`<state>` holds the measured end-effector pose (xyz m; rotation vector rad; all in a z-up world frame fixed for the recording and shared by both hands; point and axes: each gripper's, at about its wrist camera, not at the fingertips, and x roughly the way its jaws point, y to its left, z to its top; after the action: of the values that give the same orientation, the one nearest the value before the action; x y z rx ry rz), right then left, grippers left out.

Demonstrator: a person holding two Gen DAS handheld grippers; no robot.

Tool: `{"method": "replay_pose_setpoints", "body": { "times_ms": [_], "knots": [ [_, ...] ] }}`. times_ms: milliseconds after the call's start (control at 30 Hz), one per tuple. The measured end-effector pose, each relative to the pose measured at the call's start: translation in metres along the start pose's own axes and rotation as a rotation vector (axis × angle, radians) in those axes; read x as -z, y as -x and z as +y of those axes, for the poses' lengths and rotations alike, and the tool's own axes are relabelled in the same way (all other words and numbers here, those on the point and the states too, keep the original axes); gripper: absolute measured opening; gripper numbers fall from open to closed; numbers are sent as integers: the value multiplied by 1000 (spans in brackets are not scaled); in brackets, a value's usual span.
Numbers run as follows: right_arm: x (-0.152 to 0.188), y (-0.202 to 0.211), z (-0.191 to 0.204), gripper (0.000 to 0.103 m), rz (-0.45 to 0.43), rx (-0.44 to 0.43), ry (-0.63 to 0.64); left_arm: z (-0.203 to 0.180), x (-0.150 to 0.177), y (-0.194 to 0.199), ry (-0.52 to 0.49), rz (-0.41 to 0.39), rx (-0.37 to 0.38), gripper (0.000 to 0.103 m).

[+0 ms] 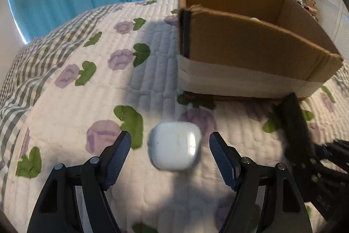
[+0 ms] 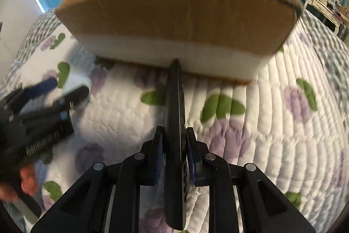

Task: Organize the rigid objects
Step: 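Grasp the black remote with the right tool while the left tool grasps the earbud case, then lower the earbud case and black remote into the box and release both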

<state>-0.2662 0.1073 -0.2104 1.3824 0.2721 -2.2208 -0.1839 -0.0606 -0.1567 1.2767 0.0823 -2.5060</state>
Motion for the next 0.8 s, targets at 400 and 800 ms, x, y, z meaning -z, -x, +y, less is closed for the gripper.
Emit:
{"method": "replay_pose_setpoints", "body": {
  "times_ms": [400, 800],
  "knots": [
    [17, 14, 2, 19, -59, 23, -68, -16, 24, 3, -84, 13, 120, 51],
    [25, 75, 18, 18, -139, -45, -30, -19, 45, 75, -48, -21, 225, 51]
  ]
}}
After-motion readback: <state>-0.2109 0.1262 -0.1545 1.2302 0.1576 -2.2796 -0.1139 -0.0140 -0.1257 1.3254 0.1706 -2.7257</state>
